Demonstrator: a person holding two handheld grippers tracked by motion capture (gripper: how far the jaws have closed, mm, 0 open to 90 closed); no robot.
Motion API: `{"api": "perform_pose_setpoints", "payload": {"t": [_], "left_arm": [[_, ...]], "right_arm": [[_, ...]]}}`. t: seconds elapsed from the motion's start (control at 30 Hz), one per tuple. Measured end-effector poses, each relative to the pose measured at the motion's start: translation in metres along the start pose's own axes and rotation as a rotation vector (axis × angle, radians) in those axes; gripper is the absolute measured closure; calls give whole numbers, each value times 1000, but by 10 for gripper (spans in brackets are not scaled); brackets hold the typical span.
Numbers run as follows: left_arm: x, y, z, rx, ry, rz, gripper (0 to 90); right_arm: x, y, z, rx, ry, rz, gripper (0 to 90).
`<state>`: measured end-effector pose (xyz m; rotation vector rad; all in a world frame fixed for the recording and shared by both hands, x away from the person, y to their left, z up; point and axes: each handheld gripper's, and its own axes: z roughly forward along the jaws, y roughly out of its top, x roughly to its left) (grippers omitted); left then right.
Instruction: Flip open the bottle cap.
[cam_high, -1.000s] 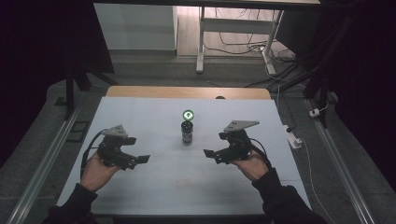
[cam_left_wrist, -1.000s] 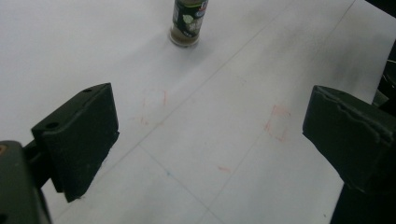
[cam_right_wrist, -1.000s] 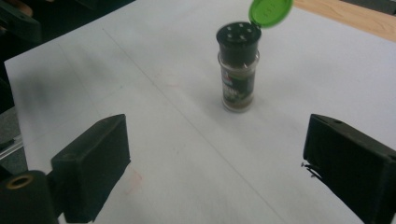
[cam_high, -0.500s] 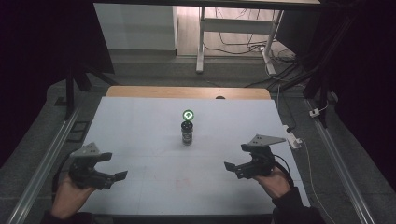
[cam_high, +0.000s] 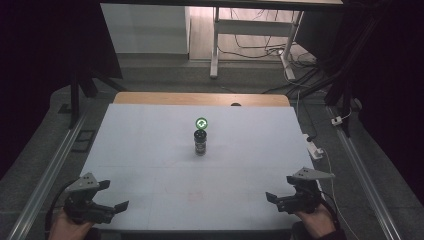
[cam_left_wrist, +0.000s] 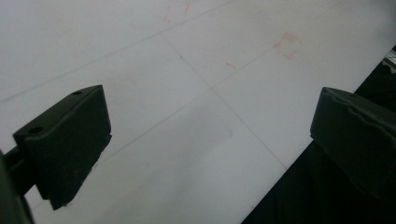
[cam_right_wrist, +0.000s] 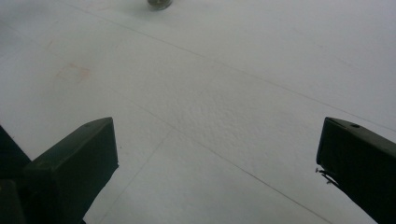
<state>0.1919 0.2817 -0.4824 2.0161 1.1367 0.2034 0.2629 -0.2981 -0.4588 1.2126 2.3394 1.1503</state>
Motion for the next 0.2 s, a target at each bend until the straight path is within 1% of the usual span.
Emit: {"api": "perform_pose_setpoints", "payload": {"t": [0.07,0.13,0.2], "left_arm": [[3,-1,-2,-14,-8,-23,0],[5,-2,-3,-18,-18,-45,0],[5,-2,-2,-16,-21,-51,0]], "right_arm": [[0,-1,-3,-7,-10,2,0],[-1,-2,-3,-7,-9,8,0],[-1,-2,-2,2,-6,5,0]]}}
